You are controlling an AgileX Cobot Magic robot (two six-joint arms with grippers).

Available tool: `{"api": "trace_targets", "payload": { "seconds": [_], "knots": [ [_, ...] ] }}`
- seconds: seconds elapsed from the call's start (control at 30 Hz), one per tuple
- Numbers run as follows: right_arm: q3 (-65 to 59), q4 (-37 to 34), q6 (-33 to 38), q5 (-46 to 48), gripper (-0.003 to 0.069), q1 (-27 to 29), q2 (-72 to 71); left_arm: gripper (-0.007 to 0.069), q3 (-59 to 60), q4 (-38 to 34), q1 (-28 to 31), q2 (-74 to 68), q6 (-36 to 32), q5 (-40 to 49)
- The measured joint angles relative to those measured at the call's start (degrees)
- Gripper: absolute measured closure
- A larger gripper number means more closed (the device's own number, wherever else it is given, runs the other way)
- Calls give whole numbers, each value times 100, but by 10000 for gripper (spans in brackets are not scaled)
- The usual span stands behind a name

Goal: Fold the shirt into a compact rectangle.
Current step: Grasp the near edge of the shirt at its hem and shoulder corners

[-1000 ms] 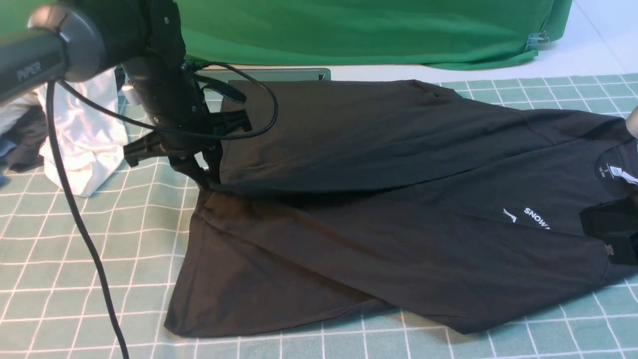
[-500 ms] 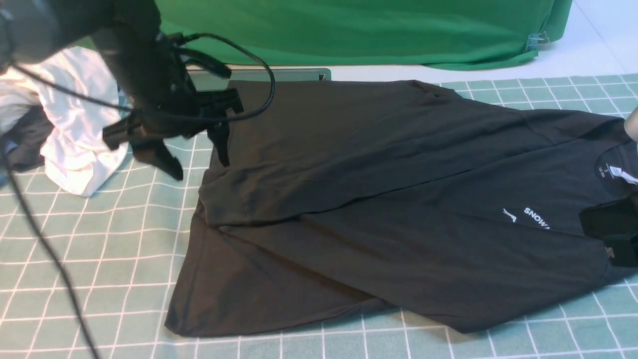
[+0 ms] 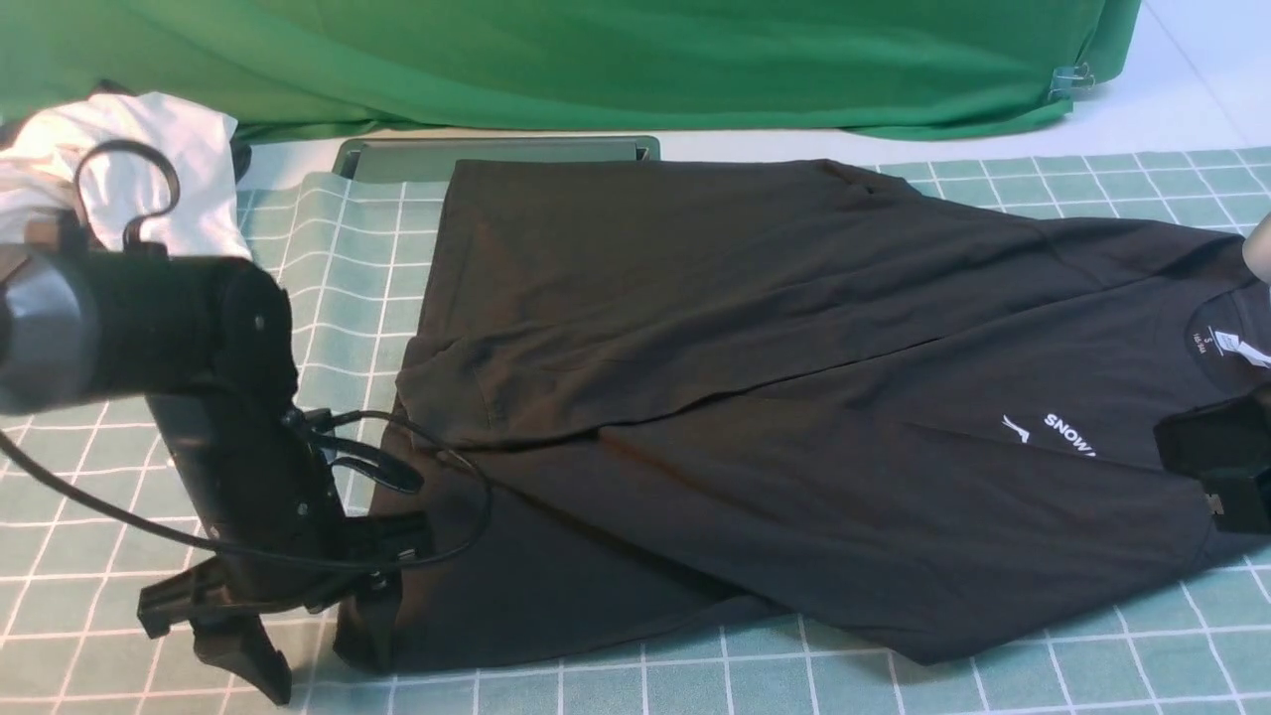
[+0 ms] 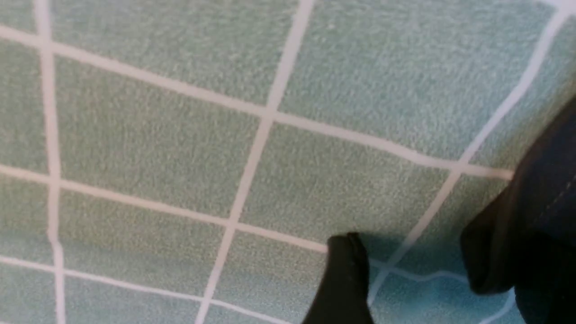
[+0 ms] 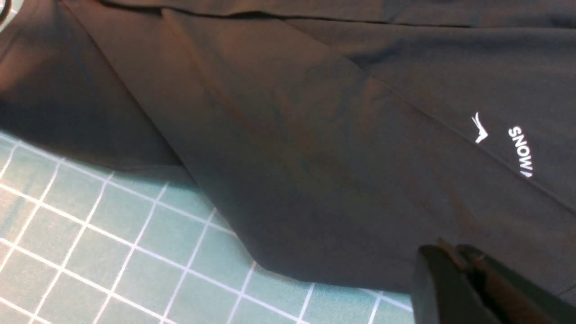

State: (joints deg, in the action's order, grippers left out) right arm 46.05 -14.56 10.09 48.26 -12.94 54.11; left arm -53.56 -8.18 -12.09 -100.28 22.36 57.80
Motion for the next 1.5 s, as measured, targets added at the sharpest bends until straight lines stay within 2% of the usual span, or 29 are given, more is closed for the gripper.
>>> {"api": "trace_targets", "payload": {
  "seconds": [0.4, 0.53, 0.67, 0.73, 0.8, 1.0, 1.1, 1.17, 1.27, 1.5],
  "knots": [
    [0, 0, 0, 0, 600, -11, 4, 152, 50, -320, 0, 53, -182, -380],
    [0, 0, 0, 0, 598, -11, 4, 258, 52, -390, 0, 78, -194, -594],
    [0, 0, 0, 0, 597, -11, 4, 419, 52, -452, 0, 80, -178, -732],
    [0, 0, 0, 0, 598, -11, 4, 523, 52, -560, 5, 80, -234, -805],
    [0, 0, 0, 0, 598, -11, 6, 586, 52, -643, 5, 84, -366, -827],
    [0, 0, 22, 315, 584, -45, 74, 598, 52, -707, 30, 353, -522, -849],
    [0, 0, 22, 428, 560, -237, 286, 598, 46, -713, 187, 656, -547, -680],
    [0, 0, 22, 454, 529, -501, 491, 598, 46, -708, 323, 836, -594, -575],
    [0, 12, 22, 422, 438, -1003, 977, 598, 35, -714, 493, 990, -705, -475],
    [0, 438, -7, 165, 158, -2022, 2245, 598, 34, -714, 530, 1003, -900, -463]
  ]
}}
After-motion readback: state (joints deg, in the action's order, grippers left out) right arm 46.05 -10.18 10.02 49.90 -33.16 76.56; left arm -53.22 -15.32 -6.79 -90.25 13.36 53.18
